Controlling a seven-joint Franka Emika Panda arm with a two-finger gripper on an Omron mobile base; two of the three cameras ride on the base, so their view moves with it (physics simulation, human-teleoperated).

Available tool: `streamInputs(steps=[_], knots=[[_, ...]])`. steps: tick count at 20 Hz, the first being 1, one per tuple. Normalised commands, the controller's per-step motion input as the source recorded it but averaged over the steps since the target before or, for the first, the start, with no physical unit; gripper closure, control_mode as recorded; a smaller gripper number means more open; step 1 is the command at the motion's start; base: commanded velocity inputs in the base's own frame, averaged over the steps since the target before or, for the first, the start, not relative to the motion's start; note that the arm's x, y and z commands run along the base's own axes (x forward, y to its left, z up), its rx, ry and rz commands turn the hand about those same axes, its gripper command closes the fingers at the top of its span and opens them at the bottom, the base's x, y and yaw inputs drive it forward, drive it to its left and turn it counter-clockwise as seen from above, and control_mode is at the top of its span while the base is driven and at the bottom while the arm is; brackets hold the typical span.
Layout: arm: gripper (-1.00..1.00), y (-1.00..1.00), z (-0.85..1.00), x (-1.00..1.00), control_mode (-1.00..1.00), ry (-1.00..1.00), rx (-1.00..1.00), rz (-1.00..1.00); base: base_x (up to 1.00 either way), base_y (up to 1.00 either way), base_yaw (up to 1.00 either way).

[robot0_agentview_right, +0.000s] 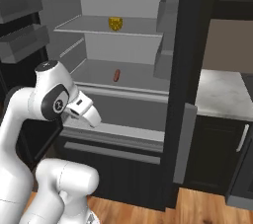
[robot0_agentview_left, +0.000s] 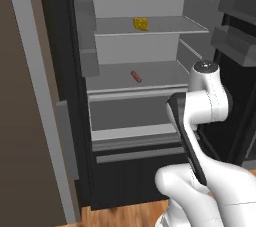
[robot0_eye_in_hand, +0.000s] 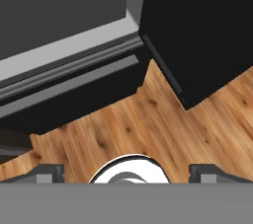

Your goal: Retrieve the sausage and cheese from the fridge and place them on the cutting board on the counter.

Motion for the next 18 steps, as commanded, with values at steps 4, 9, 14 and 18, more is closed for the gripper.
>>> streamInputs(steps=[4,9,14,18], knots=[[-1.00,0.00,0.00,0.00,1.00,0.00,0.00,0.00,0.68,0.00,0.06],[-1.00,0.00,0.00,0.00,1.00,0.00,0.00,0.00,0.71,-0.01,0.05],[-1.00,0.00,0.00,0.00,1.00,0.00,0.00,0.00,0.36,0.00,0.07],[-1.00,0.00,0.00,0.00,1.00,0.00,0.00,0.00,0.01,0.00,0.03]])
